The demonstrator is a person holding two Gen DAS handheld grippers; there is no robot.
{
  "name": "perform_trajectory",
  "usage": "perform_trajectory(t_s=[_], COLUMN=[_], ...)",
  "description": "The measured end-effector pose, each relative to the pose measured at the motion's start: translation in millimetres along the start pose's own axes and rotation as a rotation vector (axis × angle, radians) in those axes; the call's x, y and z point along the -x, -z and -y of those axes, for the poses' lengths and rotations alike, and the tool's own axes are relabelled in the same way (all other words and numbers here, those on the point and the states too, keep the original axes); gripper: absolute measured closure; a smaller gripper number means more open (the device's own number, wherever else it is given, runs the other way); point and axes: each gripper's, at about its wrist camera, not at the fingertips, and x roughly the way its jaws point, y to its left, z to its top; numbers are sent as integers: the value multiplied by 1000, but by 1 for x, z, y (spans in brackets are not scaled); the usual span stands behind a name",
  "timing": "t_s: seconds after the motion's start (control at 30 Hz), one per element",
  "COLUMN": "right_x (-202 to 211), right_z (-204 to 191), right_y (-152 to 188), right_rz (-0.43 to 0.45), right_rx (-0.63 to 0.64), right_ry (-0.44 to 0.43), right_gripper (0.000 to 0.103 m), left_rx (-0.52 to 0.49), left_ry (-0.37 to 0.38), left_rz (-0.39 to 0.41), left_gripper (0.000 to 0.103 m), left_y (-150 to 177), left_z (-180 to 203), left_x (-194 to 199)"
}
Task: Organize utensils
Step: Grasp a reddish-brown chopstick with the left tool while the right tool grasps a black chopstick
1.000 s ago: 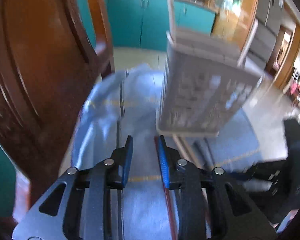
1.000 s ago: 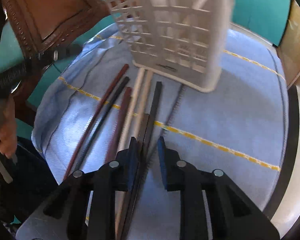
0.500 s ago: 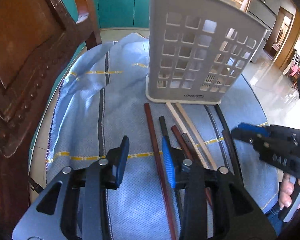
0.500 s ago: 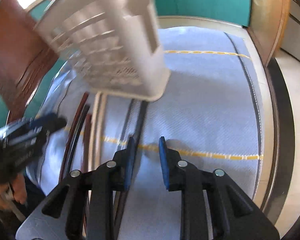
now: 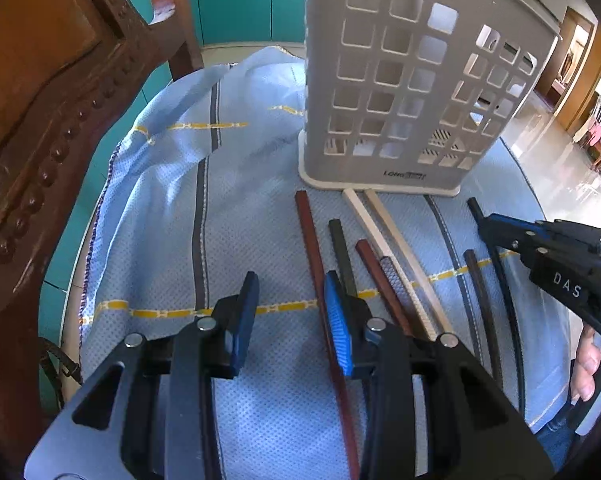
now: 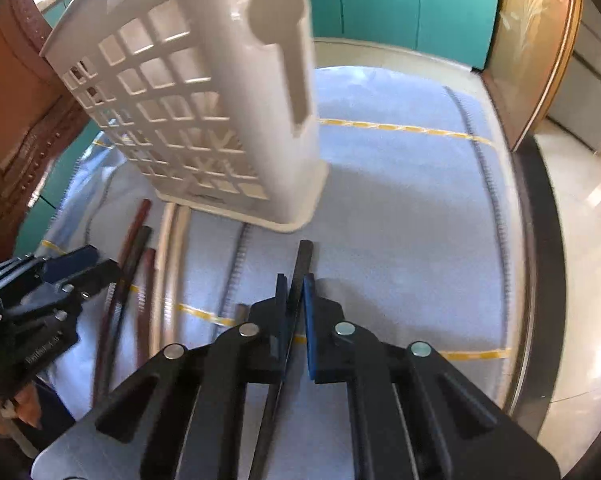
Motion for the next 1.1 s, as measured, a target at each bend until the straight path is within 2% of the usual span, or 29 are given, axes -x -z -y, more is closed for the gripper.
perform_trajectory(t_s=[0.13, 0.23, 0.4, 0.53, 0.63, 0.73, 0.77, 1.0, 1.03, 1.1], right_x=[4, 3, -1, 5, 8, 8, 7, 9, 9, 9], right_z=[4, -7, -32, -36, -30, -24, -24, -22, -22, -20], right_y=[8, 11, 14, 14, 15, 14, 14, 15, 15, 15], right_rz=[1, 2, 1, 13, 6, 12, 13, 4, 0, -7], right_rx=[12, 53, 118, 151, 156, 151, 156, 153, 146, 131], right_ry=[9, 37, -19, -22, -4, 68, 96, 104, 112, 116], right_gripper=[94, 94, 94, 94, 94, 94, 94, 93, 91, 82], left_rx=[-7, -20, -24, -26, -29, -44, -49, -48, -50, -50], left_ry=[-11, -26, -29, -40, -32, -20, -23, -29, -29, -31], left_rz=[-8, -18, -14, -14, -16, -16, -12, -11, -11, -10], left_gripper=[64, 63, 63, 62, 70, 84, 85, 85, 85, 84], left_y=[-3, -3, -3, -2, -2, -2, 0, 2, 2, 3], left_z=[5, 10, 15, 16, 15, 16, 15, 19, 20, 20], left_x=[-4, -11, -11, -12, -10, -6, -3, -4, -4, -3])
